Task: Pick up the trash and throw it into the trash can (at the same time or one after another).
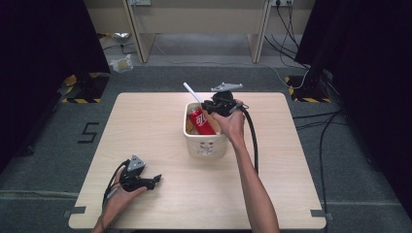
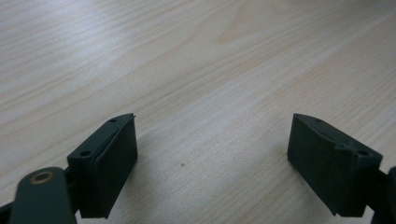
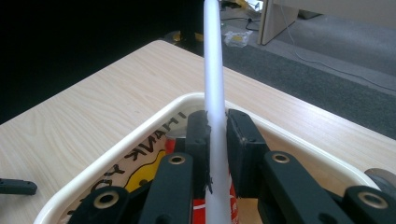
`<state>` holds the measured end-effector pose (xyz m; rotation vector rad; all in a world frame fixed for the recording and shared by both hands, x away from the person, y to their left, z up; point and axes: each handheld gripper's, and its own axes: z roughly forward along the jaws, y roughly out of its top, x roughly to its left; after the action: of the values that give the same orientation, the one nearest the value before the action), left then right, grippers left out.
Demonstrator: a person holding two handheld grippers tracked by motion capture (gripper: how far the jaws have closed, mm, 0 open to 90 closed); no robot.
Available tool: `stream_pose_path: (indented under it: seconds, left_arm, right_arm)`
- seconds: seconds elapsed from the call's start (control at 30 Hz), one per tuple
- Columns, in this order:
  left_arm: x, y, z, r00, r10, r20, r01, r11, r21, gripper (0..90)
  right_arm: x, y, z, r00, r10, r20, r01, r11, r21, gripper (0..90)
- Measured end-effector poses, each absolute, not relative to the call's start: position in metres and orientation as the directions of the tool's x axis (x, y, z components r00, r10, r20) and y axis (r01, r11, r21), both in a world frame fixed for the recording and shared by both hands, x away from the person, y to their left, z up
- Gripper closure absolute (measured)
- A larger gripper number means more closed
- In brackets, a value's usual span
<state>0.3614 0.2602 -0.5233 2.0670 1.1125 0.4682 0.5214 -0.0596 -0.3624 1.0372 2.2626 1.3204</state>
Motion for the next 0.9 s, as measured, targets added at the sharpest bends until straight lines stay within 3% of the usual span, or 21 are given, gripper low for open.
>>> stream_pose_path:
  seconds: [0.3,0.9]
  left_arm:
    - [0.3614,0.2602,-0.5234,0.559,0.829,-0.023,0.562,-0.359,0.745,15.3]
    - [0.3614,0.2602,-0.5234,0.559,0.829,-0.023,0.562,-0.359,0.745,15.2]
  right_arm:
    - [0.5232,-0.0580,-0.3640,-0.683,0.726,0.083,0.436,0.314,0.844,78.5]
    - [0.5160,-0.0674,-0.3593,-0.671,0.738,0.070,0.438,0.319,0.840,67.8]
